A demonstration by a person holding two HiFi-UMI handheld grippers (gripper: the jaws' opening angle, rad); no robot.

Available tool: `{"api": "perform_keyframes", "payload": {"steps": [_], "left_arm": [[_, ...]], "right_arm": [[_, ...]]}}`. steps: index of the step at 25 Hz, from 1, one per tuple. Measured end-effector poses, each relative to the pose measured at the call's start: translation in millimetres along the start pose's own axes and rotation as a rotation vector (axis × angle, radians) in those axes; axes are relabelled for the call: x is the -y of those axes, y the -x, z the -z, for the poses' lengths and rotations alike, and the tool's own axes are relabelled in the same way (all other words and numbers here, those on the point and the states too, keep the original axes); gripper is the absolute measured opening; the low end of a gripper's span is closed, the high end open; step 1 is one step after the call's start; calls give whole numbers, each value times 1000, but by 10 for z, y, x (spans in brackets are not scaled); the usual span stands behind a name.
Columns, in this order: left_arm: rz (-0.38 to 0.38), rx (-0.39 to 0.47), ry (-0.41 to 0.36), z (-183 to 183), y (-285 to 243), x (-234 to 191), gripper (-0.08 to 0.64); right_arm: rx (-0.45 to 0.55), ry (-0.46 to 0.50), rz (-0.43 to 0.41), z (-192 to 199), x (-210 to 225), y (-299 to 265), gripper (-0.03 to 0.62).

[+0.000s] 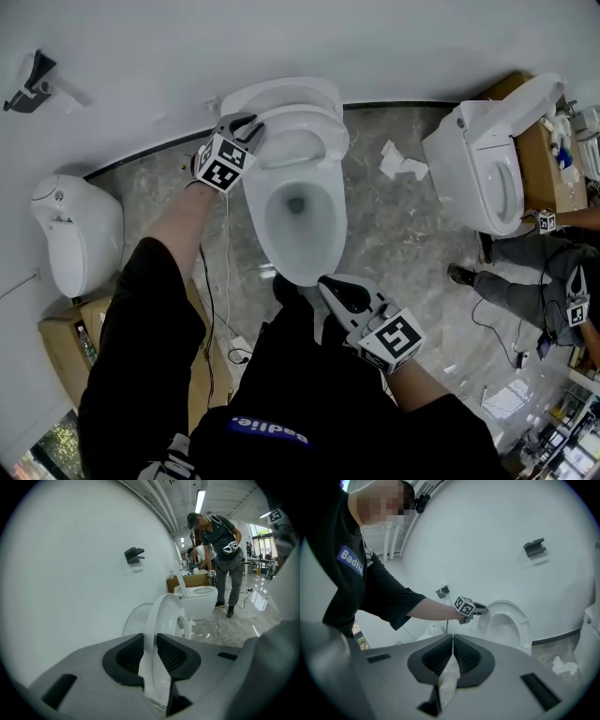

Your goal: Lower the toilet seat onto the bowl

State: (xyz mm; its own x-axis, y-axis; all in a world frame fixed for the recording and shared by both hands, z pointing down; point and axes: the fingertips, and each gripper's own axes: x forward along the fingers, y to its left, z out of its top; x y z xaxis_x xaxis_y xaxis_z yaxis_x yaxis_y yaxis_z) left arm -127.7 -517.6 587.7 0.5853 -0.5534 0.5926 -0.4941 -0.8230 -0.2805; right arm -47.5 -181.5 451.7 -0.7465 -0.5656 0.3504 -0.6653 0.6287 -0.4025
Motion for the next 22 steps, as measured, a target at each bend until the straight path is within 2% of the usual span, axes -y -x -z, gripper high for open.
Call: {"api": "perform_keyframes", "payload": {"steps": [5, 11, 22], "left_arm": [[32, 21, -15, -13, 173, 271, 95], [60, -7, -41, 37, 355, 572, 94], [26, -99, -105, 154, 614, 1185, 94]], "right_arm": [[1, -6, 14, 15, -113, 122, 29], [27, -1, 39, 51, -141, 326, 29], [1, 32, -89, 336, -304, 853, 29]]}}
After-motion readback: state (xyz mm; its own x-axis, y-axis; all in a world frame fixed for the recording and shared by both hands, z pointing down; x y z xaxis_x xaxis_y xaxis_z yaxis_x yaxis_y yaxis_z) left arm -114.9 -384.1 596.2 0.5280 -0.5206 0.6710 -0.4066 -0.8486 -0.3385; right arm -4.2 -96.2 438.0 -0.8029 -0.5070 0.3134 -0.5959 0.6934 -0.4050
